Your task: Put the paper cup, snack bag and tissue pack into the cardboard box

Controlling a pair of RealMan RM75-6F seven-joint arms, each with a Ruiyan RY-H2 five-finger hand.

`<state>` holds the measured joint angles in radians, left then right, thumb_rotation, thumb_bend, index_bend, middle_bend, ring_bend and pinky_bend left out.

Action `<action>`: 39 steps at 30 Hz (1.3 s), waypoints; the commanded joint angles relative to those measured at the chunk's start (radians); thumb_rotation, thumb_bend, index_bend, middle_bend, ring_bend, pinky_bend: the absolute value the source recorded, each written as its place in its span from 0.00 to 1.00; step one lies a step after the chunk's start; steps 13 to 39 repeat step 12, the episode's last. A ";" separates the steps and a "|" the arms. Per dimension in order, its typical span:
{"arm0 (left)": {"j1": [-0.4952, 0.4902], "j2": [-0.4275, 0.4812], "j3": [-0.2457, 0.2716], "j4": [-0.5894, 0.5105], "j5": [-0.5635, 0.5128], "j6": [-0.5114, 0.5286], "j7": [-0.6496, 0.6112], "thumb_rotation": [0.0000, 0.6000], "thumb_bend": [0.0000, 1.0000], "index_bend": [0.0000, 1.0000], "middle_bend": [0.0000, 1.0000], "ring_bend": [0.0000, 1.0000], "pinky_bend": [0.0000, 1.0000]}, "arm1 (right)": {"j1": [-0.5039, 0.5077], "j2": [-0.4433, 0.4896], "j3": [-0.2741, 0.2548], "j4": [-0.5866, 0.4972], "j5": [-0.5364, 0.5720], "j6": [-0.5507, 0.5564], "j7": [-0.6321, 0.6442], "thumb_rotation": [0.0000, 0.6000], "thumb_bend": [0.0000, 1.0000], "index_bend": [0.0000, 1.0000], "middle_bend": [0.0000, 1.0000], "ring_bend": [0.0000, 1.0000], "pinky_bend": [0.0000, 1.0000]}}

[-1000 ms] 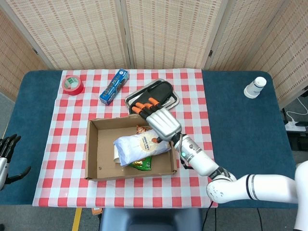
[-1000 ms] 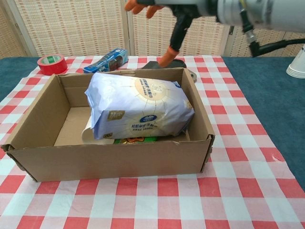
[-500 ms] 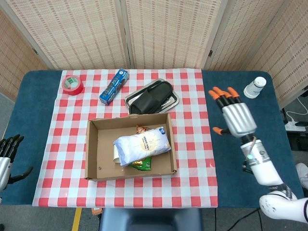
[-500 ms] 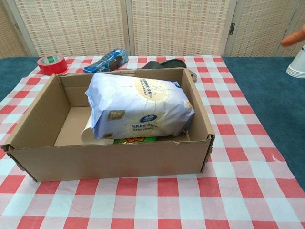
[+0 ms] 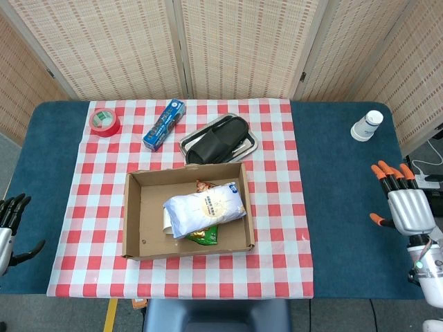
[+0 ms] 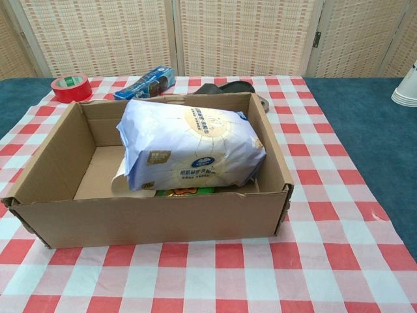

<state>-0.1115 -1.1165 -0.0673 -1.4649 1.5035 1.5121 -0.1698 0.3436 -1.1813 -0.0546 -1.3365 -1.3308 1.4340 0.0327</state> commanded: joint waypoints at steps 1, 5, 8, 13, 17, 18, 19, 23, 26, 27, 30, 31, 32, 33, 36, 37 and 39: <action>-0.001 0.001 0.001 0.000 -0.002 -0.005 0.001 1.00 0.22 0.00 0.00 0.00 0.00 | -0.043 -0.046 -0.008 0.047 -0.036 0.037 -0.013 1.00 0.00 0.00 0.00 0.00 0.00; 0.000 0.002 0.002 -0.002 0.000 -0.005 0.001 1.00 0.22 0.00 0.00 0.00 0.00 | -0.062 -0.083 0.005 0.088 -0.051 0.040 -0.007 1.00 0.00 0.00 0.00 0.00 0.00; -0.002 0.002 0.001 -0.001 -0.003 -0.009 -0.002 1.00 0.22 0.00 0.00 0.00 0.00 | -0.071 -0.100 0.019 0.108 -0.055 0.032 0.003 1.00 0.00 0.00 0.00 0.00 0.00; -0.006 0.001 -0.001 0.001 -0.007 -0.018 -0.002 1.00 0.22 0.00 0.00 0.00 0.00 | -0.078 -0.106 0.031 0.120 -0.073 0.030 0.004 1.00 0.00 0.00 0.00 0.00 0.00; -0.006 0.001 -0.001 0.001 -0.007 -0.018 -0.002 1.00 0.22 0.00 0.00 0.00 0.00 | -0.078 -0.106 0.031 0.120 -0.073 0.030 0.004 1.00 0.00 0.00 0.00 0.00 0.00; -0.006 0.001 -0.001 0.001 -0.007 -0.018 -0.002 1.00 0.22 0.00 0.00 0.00 0.00 | -0.078 -0.106 0.031 0.120 -0.073 0.030 0.004 1.00 0.00 0.00 0.00 0.00 0.00; -0.006 0.001 -0.001 0.001 -0.007 -0.018 -0.002 1.00 0.22 0.00 0.00 0.00 0.00 | -0.078 -0.106 0.031 0.120 -0.073 0.030 0.004 1.00 0.00 0.00 0.00 0.00 0.00; -0.006 0.001 -0.001 0.001 -0.007 -0.018 -0.002 1.00 0.22 0.00 0.00 0.00 0.00 | -0.078 -0.106 0.031 0.120 -0.073 0.030 0.004 1.00 0.00 0.00 0.00 0.00 0.00; -0.006 0.001 -0.001 0.001 -0.007 -0.018 -0.002 1.00 0.22 0.00 0.00 0.00 0.00 | -0.078 -0.106 0.031 0.120 -0.073 0.030 0.004 1.00 0.00 0.00 0.00 0.00 0.00; -0.006 0.001 -0.001 0.001 -0.007 -0.018 -0.002 1.00 0.22 0.00 0.00 0.00 0.00 | -0.078 -0.106 0.031 0.120 -0.073 0.030 0.004 1.00 0.00 0.00 0.00 0.00 0.00; -0.006 0.001 -0.001 0.001 -0.007 -0.018 -0.002 1.00 0.22 0.00 0.00 0.00 0.00 | -0.078 -0.106 0.031 0.120 -0.073 0.030 0.004 1.00 0.00 0.00 0.00 0.00 0.00; -0.006 0.001 -0.001 0.001 -0.007 -0.018 -0.002 1.00 0.22 0.00 0.00 0.00 0.00 | -0.078 -0.106 0.031 0.120 -0.073 0.030 0.004 1.00 0.00 0.00 0.00 0.00 0.00; -0.006 0.001 -0.001 0.001 -0.007 -0.018 -0.002 1.00 0.22 0.00 0.00 0.00 0.00 | -0.078 -0.106 0.031 0.120 -0.073 0.030 0.004 1.00 0.00 0.00 0.00 0.00 0.00; -0.006 0.001 -0.001 0.001 -0.007 -0.018 -0.002 1.00 0.22 0.00 0.00 0.00 0.00 | -0.078 -0.106 0.031 0.120 -0.073 0.030 0.004 1.00 0.00 0.00 0.00 0.00 0.00; -0.006 0.001 -0.001 0.001 -0.007 -0.018 -0.002 1.00 0.22 0.00 0.00 0.00 0.00 | -0.078 -0.106 0.031 0.120 -0.073 0.030 0.004 1.00 0.00 0.00 0.00 0.00 0.00; -0.006 0.001 -0.001 0.001 -0.007 -0.018 -0.002 1.00 0.22 0.00 0.00 0.00 0.00 | -0.078 -0.106 0.031 0.120 -0.073 0.030 0.004 1.00 0.00 0.00 0.00 0.00 0.00; -0.006 0.001 -0.001 0.001 -0.007 -0.018 -0.002 1.00 0.22 0.00 0.00 0.00 0.00 | -0.078 -0.106 0.031 0.120 -0.073 0.030 0.004 1.00 0.00 0.00 0.00 0.00 0.00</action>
